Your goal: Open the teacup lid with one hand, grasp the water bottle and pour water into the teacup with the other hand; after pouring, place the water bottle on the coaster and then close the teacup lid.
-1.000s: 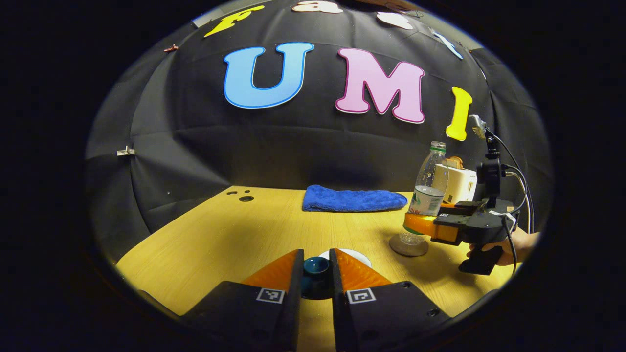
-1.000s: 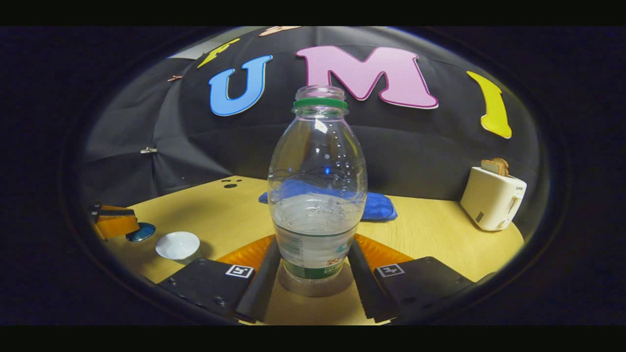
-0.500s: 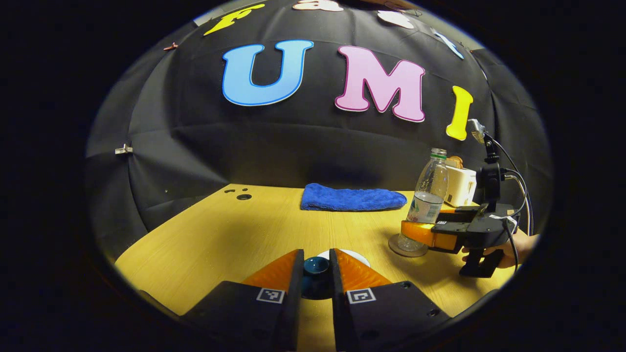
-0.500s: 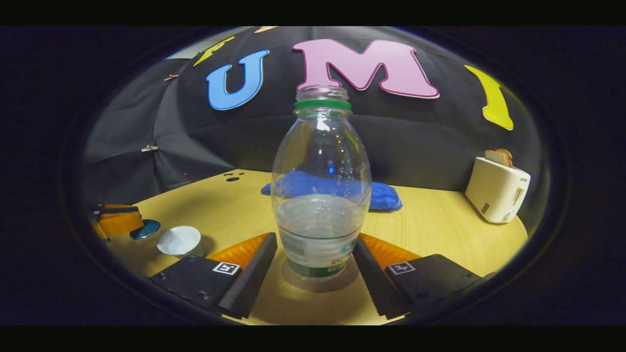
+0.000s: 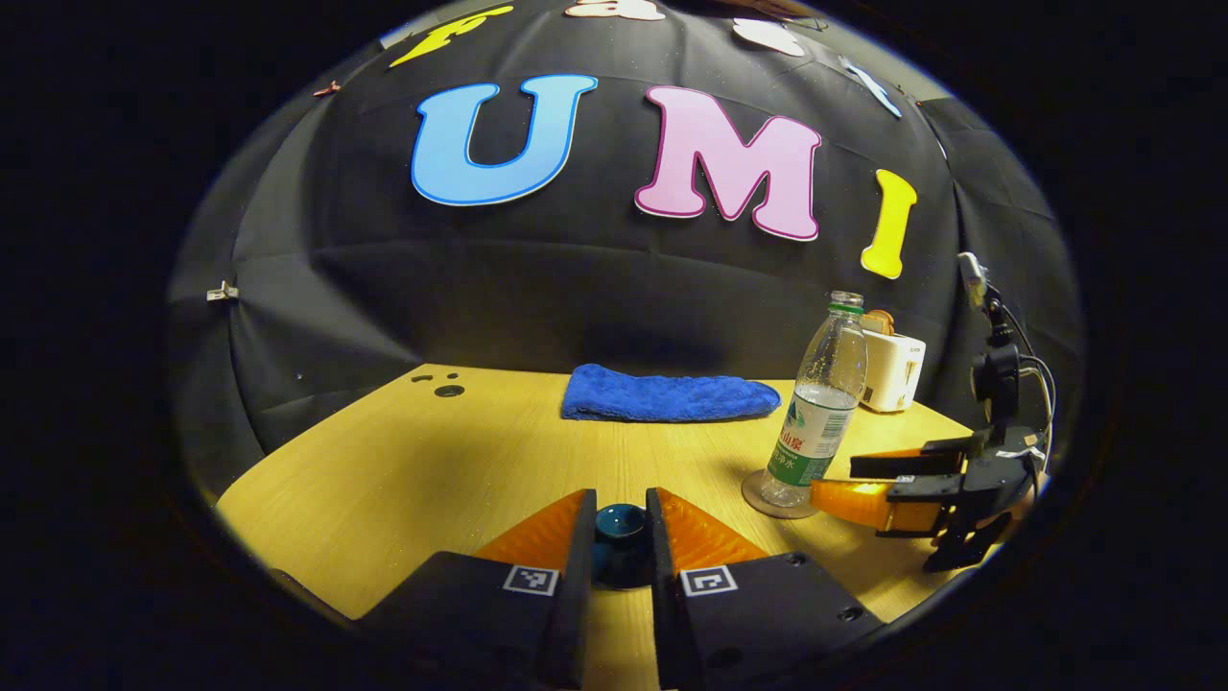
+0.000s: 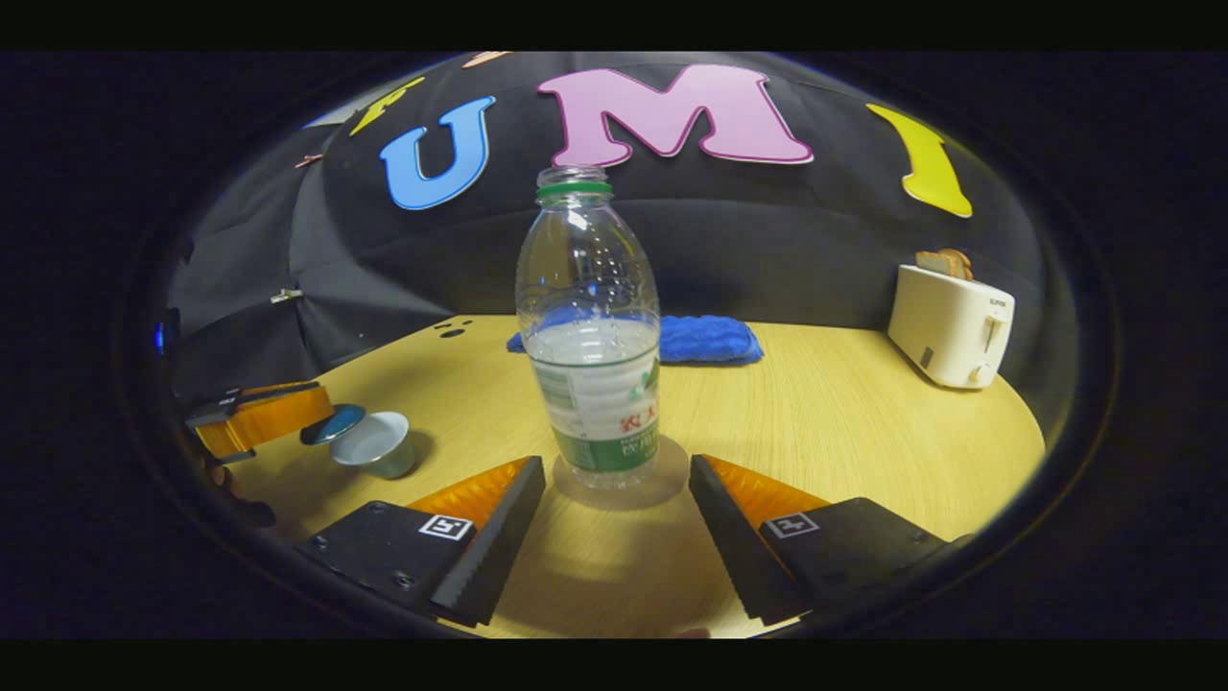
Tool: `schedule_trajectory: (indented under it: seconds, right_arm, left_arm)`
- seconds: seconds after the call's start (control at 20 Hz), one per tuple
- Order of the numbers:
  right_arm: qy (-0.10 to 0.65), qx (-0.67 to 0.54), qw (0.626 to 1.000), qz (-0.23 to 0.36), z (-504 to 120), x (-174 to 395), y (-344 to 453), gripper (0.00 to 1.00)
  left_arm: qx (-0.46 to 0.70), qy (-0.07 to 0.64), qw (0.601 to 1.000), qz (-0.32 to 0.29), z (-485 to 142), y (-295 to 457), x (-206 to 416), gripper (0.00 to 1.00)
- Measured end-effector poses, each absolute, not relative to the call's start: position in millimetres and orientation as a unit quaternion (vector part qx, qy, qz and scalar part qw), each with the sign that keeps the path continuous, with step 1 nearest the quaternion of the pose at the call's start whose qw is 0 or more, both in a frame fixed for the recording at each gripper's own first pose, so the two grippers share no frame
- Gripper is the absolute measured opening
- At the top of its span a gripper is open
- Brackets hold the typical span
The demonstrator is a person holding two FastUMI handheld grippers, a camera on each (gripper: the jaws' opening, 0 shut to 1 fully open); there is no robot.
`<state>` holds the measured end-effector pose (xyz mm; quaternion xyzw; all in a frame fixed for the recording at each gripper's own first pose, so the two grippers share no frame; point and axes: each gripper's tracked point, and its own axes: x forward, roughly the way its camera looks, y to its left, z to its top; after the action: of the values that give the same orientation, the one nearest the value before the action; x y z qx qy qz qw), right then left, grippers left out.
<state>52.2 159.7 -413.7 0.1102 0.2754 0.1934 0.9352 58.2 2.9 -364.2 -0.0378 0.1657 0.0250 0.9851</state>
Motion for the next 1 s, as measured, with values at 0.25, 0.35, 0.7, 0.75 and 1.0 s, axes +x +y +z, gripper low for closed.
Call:
schedule_trajectory:
  seconds: [0.25, 0.35, 0.7, 0.75, 1.0]
  right_arm:
    - [0.283, 0.105, 0.937, 0.175, -411, 36, 142, 0.94]
    - [0.284, 0.115, 0.937, 0.170, -409, 37, 138, 0.94]
    - [0.277, 0.113, 0.941, 0.162, -397, 35, 130, 0.94]
    - [0.277, 0.112, 0.941, 0.162, -394, 35, 130, 0.94]
    - [0.253, 0.098, 0.949, 0.158, -354, 39, 124, 0.94]
  left_arm:
    - [-0.040, 0.166, 0.985, 0.018, -375, -3, 70, 0.32]
    - [-0.039, 0.170, 0.985, 0.016, -381, -5, 71, 0.32]
    - [-0.030, 0.168, 0.985, 0.018, -383, -5, 73, 0.41]
    - [-0.027, 0.165, 0.986, 0.019, -379, -5, 73, 0.40]
    - [-0.026, 0.151, 0.988, 0.015, -336, -6, 65, 0.40]
